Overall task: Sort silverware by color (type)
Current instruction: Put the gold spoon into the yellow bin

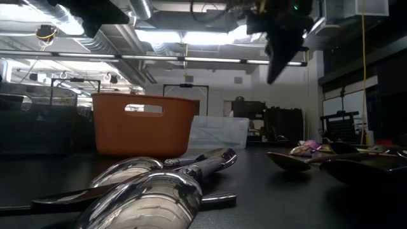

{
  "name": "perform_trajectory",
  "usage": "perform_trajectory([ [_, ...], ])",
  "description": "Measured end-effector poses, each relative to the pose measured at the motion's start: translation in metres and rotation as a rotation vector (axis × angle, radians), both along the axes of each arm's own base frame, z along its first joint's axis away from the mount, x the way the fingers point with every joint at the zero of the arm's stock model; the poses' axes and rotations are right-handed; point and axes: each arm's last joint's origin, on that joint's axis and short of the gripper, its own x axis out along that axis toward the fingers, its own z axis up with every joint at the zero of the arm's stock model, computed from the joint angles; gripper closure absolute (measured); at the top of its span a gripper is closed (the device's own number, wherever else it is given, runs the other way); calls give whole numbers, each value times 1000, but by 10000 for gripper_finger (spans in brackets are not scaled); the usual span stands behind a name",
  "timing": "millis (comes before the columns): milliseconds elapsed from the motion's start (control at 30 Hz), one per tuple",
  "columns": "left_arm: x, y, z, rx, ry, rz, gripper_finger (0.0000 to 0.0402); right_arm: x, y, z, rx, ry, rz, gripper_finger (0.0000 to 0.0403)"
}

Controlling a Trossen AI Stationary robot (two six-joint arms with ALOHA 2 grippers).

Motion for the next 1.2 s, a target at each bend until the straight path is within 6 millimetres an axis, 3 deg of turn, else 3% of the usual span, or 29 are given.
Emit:
perform_trajectory([
  [233,0,0,0,0,0,1,401,-19,-16,-48,43,53,-49,303],
  [400,0,0,0,-1,1,1,401,-31,-29,-85,211,53,-107,304],
  [533,0,0,0,-1,1,0,401,-42,-34,-103,276,69,-140,304],
  [1200,0,0,0,-5,0,-3,401,-52,-33,-112,278,141,-151,304],
])
